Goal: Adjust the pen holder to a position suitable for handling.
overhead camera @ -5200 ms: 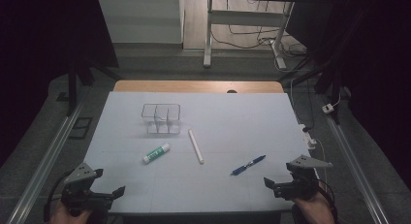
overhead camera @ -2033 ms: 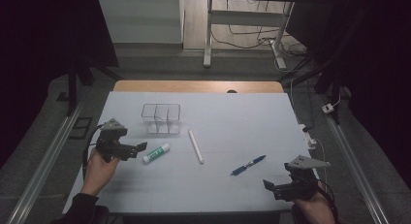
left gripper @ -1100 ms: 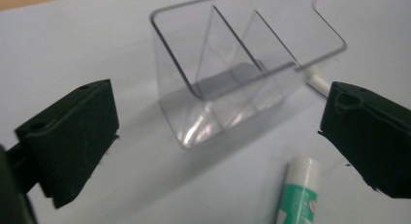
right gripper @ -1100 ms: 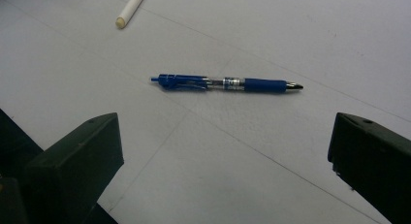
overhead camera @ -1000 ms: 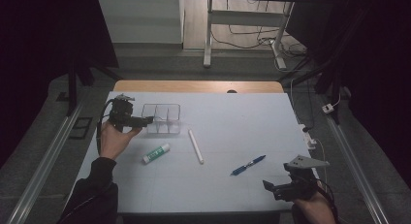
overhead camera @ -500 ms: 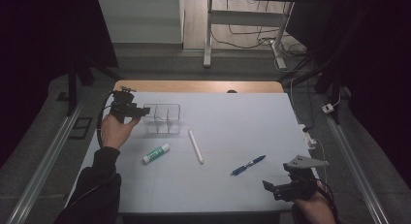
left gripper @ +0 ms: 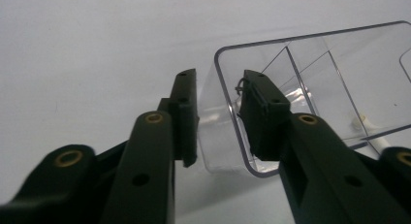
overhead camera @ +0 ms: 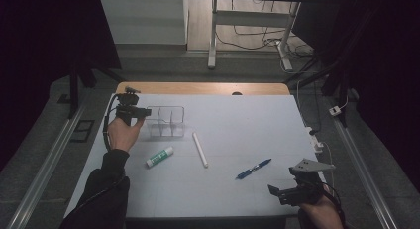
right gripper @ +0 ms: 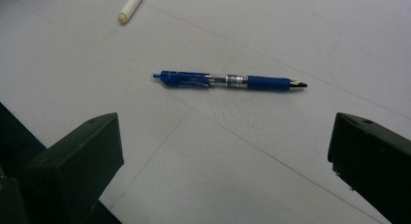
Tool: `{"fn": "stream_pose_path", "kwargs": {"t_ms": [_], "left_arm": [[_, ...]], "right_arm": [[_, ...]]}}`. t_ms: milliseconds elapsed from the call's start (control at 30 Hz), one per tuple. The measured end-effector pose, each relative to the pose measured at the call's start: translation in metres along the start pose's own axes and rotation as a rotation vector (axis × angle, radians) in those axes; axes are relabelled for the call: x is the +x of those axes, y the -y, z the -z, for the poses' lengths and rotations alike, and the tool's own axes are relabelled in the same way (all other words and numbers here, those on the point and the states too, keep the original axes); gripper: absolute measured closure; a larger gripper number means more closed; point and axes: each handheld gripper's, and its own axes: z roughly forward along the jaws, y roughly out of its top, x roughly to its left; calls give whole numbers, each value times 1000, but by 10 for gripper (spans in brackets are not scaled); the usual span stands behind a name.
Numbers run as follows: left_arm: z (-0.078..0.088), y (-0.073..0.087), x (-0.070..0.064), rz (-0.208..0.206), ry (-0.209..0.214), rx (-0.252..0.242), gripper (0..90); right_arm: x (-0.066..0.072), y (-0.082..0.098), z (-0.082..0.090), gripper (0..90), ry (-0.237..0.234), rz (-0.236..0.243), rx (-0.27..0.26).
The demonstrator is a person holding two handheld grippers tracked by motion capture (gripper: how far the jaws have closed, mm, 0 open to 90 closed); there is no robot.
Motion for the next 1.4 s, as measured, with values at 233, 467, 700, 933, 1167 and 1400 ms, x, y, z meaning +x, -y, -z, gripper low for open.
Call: {"fn": "stream_pose_path", "kwargs": {"t_ms": [233, 467, 700, 933, 1167, 1400], "left_arm": [[-1, -1, -4, 18, -10, 12, 775], [-1, -2, -8, 47, -31, 11, 810], [-1, -2, -8, 96, -31, 20, 826], [-1, -2, -11, 84, -43, 23, 847], [-2, -4, -20, 42, -83, 37, 876], [0, -4, -14, 73, -72, 43, 884]], "right_arm": [[0, 0, 0, 0, -2, 2, 1], [0, 0, 0, 0, -4, 3, 1], [0, 0, 0, 0, -1, 5, 3], [0, 0, 0, 0, -2, 4, 4], [0, 0, -1, 0, -2, 6, 6], [0, 0, -1, 0, -6, 4, 4]]}}
